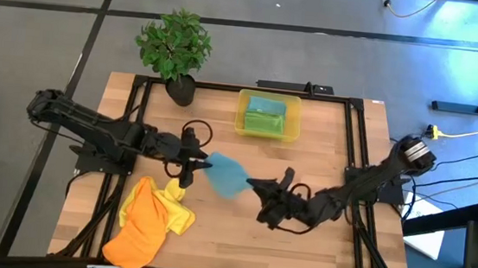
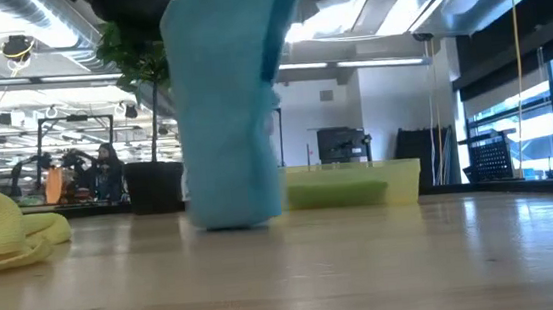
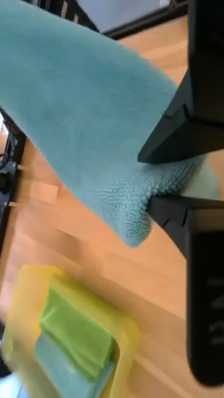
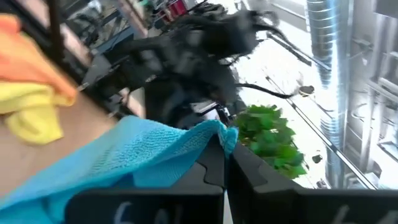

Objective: Fold microfiber towels
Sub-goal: Fold the blue microfiber towel

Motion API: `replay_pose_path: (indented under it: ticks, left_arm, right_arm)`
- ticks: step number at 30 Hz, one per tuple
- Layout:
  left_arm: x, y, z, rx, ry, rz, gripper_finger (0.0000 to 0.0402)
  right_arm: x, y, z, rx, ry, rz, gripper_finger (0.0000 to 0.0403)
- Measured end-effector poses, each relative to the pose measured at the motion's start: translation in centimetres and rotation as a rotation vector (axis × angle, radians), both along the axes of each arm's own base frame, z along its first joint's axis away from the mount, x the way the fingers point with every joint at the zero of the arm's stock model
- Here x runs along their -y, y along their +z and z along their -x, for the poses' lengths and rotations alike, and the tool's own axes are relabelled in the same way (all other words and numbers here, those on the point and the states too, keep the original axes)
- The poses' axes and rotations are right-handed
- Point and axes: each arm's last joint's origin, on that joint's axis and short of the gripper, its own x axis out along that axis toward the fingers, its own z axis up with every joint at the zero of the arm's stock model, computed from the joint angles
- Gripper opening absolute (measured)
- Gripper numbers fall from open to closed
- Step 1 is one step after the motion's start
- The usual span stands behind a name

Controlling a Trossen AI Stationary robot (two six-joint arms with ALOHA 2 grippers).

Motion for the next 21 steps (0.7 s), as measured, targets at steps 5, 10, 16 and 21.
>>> replay_pose_path:
  ticks: [5,10,16,21]
  left_arm:
    - [0.5,0.0,0.1,0.007,0.017,-0.042,0.0120]
    - [1.1,0.5,0.0,0.061,0.000,-0.050,0.0136]
    - [2.5,2.0,-0.4,0.223,-0.085,-0.062,0.0146]
    - [3.6,3.0,-0.6,0.348,-0.135,-0.053,0.0157]
  right_arm:
    - [1.0,3.1,1.5,0.070,-0.002,-0.035,0.0000]
    - [1.6,5.5,2.6,0.068,0.029,-0.042,0.0000]
    - [1.8,6.1,2.5,-0.052,0.110,-0.107,0.0000]
    - [2.7,6.6,1.8,-0.104,0.120,-0.200,0.0000]
